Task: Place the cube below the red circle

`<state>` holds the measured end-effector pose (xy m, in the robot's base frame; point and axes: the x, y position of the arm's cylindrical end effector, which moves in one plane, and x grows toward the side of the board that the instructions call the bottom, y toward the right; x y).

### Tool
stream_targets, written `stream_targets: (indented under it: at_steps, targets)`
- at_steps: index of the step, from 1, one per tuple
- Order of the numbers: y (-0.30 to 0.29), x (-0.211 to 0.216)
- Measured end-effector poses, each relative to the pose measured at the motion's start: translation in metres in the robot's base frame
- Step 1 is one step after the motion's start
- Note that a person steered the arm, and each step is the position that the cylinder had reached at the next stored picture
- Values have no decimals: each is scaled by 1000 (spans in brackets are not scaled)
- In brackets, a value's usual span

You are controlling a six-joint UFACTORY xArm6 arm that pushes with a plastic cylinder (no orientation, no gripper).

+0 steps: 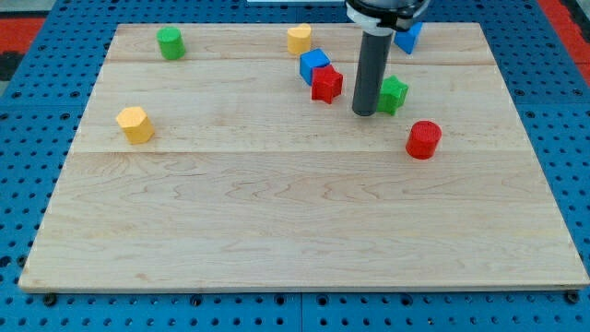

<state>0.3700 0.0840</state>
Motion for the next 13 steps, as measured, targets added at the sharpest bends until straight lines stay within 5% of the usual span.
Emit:
stream_targets:
  at_steps: [4, 6, 7, 9, 11, 13]
  targets:
    - [-9, -66]
    - [-87, -85]
    - [-126, -47]
    - [-99, -75]
    - [-184, -106]
    - [-152, 1]
